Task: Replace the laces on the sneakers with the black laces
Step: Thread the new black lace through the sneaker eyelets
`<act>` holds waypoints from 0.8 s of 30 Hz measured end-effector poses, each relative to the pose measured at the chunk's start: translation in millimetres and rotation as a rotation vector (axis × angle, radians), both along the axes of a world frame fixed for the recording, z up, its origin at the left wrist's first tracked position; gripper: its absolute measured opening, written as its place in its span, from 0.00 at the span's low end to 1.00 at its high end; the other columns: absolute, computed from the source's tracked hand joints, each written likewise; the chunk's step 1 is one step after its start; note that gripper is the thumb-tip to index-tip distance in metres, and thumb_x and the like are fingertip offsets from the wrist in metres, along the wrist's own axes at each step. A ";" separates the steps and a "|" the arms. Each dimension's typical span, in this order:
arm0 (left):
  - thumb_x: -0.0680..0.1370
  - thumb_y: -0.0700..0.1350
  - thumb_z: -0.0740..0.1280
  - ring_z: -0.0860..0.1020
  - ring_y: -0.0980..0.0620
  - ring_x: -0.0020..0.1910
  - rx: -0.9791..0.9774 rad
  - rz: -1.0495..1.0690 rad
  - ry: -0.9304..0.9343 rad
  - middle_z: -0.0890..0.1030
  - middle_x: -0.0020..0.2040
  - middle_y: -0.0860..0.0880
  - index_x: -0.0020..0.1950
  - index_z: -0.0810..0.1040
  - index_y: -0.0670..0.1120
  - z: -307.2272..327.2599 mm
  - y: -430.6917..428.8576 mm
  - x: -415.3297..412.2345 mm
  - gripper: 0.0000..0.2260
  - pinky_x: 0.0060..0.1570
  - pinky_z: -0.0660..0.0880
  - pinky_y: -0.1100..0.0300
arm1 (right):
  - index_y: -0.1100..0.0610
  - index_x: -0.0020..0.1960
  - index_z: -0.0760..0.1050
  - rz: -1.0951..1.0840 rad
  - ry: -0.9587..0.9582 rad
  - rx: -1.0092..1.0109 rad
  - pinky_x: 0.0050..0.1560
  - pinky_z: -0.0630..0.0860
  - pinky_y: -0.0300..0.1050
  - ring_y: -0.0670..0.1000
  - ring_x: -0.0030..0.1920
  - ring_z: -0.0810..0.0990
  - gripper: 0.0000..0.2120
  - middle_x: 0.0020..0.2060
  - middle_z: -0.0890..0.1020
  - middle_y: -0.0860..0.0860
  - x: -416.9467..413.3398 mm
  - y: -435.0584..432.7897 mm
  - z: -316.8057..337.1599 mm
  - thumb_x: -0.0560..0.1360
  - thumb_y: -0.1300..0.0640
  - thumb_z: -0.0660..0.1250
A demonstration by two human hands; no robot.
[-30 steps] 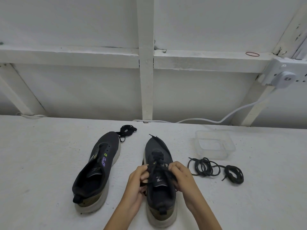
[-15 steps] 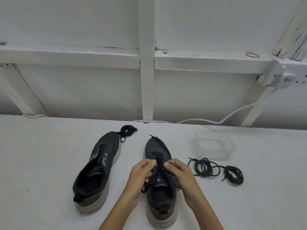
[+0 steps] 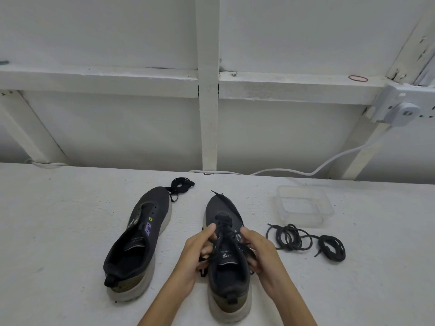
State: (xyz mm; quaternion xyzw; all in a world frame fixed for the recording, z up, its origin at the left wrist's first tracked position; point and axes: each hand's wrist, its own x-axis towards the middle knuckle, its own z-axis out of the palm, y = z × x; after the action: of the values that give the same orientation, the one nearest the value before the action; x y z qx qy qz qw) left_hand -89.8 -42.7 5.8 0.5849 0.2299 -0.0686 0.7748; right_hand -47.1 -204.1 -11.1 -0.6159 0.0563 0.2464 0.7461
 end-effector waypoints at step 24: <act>0.77 0.51 0.67 0.65 0.58 0.28 0.230 0.291 -0.198 0.68 0.28 0.58 0.48 0.75 0.48 11.4 8.1 -13.7 0.07 0.29 0.61 0.63 | 0.58 0.43 0.71 -0.146 -0.195 -0.179 0.26 0.62 0.37 0.46 0.26 0.64 0.14 0.35 0.73 0.50 -4.4 -13.3 20.0 0.71 0.53 0.75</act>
State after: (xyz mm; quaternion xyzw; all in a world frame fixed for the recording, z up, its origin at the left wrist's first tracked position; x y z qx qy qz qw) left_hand -103.6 -34.5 17.2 0.6339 0.2408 0.1284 0.7236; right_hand -51.5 -217.4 8.9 -0.6952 0.0500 0.1242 0.7063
